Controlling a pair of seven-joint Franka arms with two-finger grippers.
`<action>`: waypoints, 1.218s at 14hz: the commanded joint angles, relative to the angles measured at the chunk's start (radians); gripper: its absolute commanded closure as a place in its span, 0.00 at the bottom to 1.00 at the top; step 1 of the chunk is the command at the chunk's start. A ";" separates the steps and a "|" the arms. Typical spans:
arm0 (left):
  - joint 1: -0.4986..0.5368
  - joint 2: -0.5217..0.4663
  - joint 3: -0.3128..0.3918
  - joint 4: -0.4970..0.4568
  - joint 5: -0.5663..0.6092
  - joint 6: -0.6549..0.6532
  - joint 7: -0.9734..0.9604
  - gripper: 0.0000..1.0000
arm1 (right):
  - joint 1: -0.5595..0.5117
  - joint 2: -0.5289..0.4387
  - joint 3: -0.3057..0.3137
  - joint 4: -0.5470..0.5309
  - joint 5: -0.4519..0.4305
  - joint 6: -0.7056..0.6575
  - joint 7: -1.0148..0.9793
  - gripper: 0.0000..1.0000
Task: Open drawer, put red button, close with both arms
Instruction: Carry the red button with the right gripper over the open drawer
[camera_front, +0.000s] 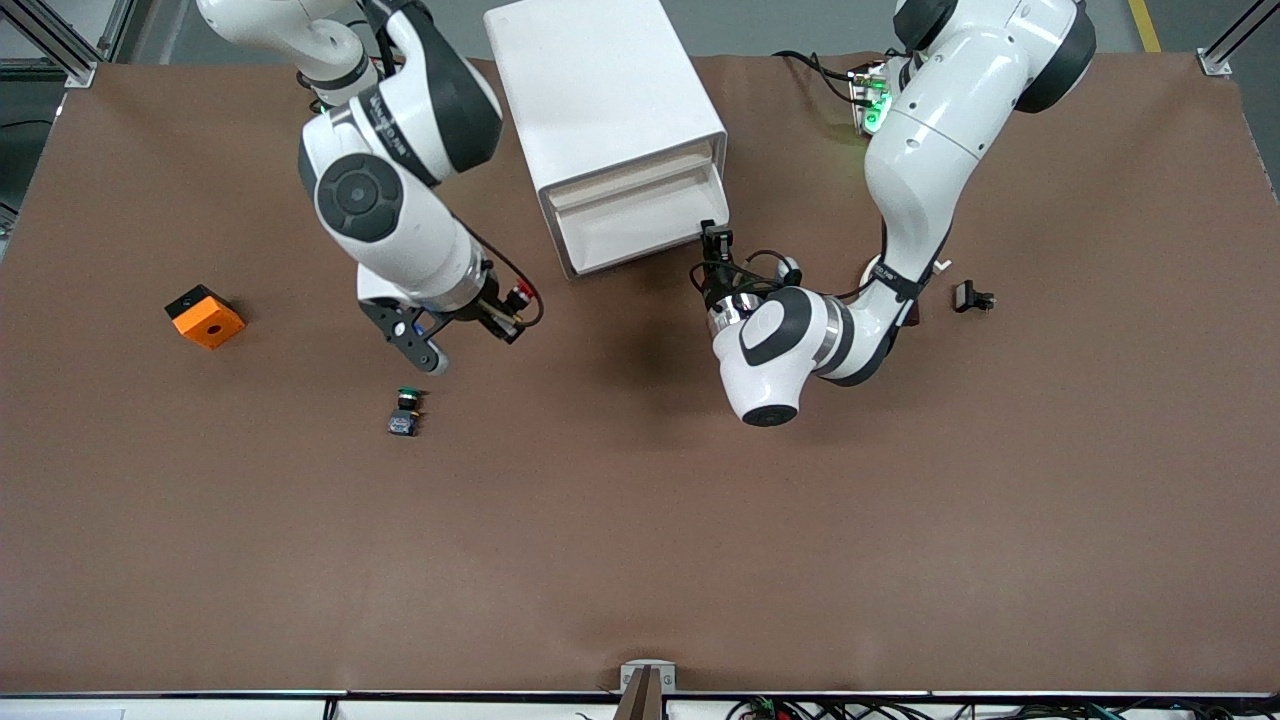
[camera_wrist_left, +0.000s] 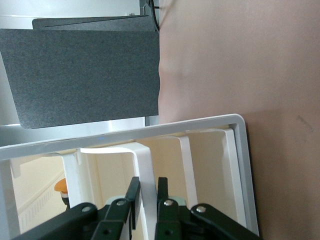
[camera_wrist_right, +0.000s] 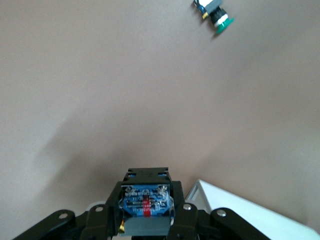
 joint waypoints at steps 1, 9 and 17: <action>0.014 -0.002 0.006 0.022 0.037 -0.014 -0.008 0.83 | 0.025 -0.007 -0.009 0.079 0.015 -0.091 0.103 1.00; 0.063 0.001 0.007 0.042 0.061 -0.014 -0.008 0.83 | 0.204 0.000 -0.011 0.079 0.005 -0.067 0.514 1.00; 0.101 0.001 0.007 0.072 0.075 -0.014 -0.007 0.82 | 0.345 0.010 -0.011 0.072 -0.013 -0.018 0.789 1.00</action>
